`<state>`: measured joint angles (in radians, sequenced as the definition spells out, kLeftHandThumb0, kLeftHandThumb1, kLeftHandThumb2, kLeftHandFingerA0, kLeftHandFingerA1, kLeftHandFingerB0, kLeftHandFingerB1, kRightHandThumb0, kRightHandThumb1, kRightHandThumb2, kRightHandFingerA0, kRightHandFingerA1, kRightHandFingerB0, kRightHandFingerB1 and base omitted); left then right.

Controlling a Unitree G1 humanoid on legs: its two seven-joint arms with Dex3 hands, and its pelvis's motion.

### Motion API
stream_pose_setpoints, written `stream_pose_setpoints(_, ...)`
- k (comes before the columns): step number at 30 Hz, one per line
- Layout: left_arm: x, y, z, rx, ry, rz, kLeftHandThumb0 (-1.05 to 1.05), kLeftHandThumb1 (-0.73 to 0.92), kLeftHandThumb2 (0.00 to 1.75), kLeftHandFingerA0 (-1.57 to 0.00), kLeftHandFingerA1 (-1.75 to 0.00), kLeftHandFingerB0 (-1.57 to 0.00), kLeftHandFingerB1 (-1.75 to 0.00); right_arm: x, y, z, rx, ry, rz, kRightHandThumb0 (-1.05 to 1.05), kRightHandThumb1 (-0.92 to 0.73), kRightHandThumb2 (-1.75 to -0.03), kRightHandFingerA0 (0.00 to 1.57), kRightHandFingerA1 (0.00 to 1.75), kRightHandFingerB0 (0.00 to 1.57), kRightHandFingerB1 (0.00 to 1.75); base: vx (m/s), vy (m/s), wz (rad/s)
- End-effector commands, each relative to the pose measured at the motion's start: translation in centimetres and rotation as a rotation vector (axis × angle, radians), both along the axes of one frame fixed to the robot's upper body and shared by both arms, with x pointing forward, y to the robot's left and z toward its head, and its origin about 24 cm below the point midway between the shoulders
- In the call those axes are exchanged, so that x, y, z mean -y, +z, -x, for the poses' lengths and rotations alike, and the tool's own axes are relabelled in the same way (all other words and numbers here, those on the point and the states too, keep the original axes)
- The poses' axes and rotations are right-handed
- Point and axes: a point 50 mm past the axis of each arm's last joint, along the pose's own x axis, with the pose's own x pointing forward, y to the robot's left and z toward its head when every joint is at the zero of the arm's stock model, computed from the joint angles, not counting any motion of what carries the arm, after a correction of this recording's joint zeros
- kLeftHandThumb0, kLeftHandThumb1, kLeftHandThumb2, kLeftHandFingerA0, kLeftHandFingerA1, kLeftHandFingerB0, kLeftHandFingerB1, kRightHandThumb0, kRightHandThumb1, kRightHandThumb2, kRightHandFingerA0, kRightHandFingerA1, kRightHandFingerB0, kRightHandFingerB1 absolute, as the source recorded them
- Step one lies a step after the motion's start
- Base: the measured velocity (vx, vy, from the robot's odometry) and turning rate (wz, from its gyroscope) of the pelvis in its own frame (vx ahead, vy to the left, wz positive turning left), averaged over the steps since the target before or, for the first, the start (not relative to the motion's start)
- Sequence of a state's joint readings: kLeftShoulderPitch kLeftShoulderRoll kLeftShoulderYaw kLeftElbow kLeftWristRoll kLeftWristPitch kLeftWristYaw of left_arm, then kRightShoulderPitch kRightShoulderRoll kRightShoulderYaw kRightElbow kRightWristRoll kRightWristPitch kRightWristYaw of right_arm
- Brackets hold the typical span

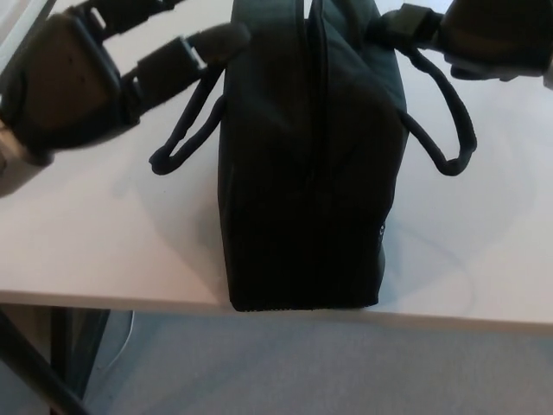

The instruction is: A lunch bag is kept on the middle of the desk and the robot uses both its hands to grab the opening of the bag from the left and right and moves its hands away from each other to spread the bag open

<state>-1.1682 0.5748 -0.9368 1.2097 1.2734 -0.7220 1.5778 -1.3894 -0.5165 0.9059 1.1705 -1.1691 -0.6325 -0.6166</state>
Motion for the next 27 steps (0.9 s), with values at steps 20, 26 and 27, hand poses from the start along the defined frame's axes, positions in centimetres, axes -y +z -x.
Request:
stream_pose_setpoints(20, 0.8, -0.9, 0.0, 0.027, -0.017, 0.048, -0.08, 0.53, 0.56, -0.27, -0.3, -0.2, -0.31, -0.2, 1.7, 0.0, 0.029, -0.004, -0.058, -0.38, -0.56, -0.57, 0.39, 0.33, 0.25, 0.3, 0.0, 0.0, 0.0)
stream_pose_setpoints(26, 1.1, -0.1, 0.1, 0.045, -0.048, 0.064, -0.07, 0.54, 0.56, -0.28, -0.31, -0.15, -0.3, 0.0, 3.3, 0.2, 0.049, -0.011, -0.09, -0.43, -0.48, -0.68, 0.29, 0.39, 0.17, 0.36, 0.0, 0.0, 0.0)
stream_pose_setpoints(27, 1.0, -0.2, 0.1, 0.044, -0.044, 0.047, -0.05, 0.56, 0.57, -0.28, -0.31, -0.19, -0.31, 0.1, 3.5, 0.3, 0.066, 0.004, -0.105, -0.35, -0.58, -0.58, 0.36, 0.33, 0.22, 0.29, 0.0, 0.0, 0.0)
